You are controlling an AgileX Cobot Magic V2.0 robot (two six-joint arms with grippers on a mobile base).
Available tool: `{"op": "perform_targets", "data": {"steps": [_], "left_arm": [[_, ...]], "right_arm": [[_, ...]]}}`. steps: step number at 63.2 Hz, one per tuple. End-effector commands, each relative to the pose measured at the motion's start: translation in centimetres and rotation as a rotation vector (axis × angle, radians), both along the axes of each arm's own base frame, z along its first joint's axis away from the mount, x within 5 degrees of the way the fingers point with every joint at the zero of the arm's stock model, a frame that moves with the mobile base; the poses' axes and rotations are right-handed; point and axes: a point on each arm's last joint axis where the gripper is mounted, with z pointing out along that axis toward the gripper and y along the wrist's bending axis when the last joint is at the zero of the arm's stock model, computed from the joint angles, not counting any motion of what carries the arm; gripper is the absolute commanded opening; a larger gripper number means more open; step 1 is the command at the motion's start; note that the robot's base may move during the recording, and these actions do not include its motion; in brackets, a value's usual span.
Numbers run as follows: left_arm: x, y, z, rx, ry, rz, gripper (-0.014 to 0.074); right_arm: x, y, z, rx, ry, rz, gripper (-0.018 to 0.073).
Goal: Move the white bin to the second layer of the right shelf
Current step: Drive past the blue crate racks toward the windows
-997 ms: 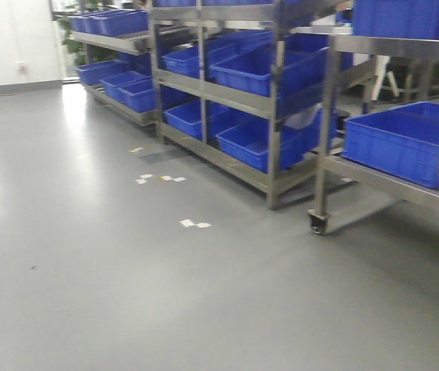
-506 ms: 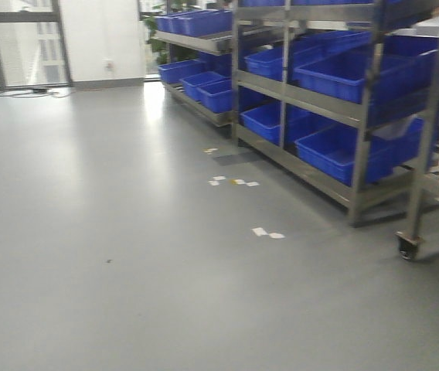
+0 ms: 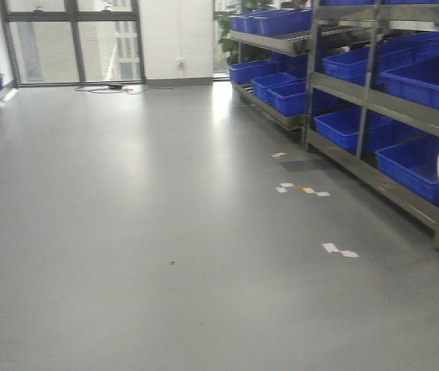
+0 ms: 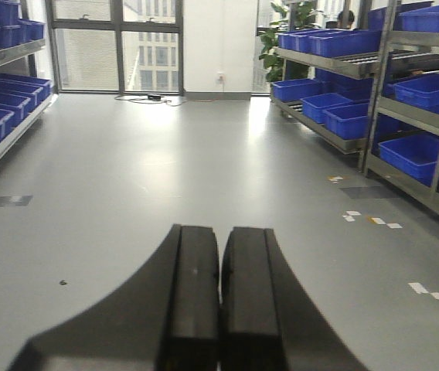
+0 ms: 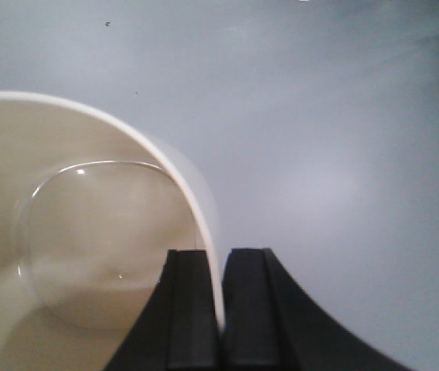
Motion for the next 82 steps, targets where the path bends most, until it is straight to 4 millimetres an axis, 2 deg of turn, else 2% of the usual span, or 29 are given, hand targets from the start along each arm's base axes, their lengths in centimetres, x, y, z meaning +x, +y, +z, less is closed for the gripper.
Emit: {"op": "perform_targets", "data": {"steps": [1, 82], "left_arm": [[-0.04, 0.03, -0.09, -0.013, -0.070, 0.000, 0.0085], [-0.04, 0.03, -0.09, -0.013, -0.070, 0.000, 0.0085]], "right_arm": [[0.40, 0.00, 1.53, 0.010, -0.110, -0.003, 0.0067], [0.40, 0.00, 1.53, 0.010, -0.110, -0.003, 0.0067]]}}
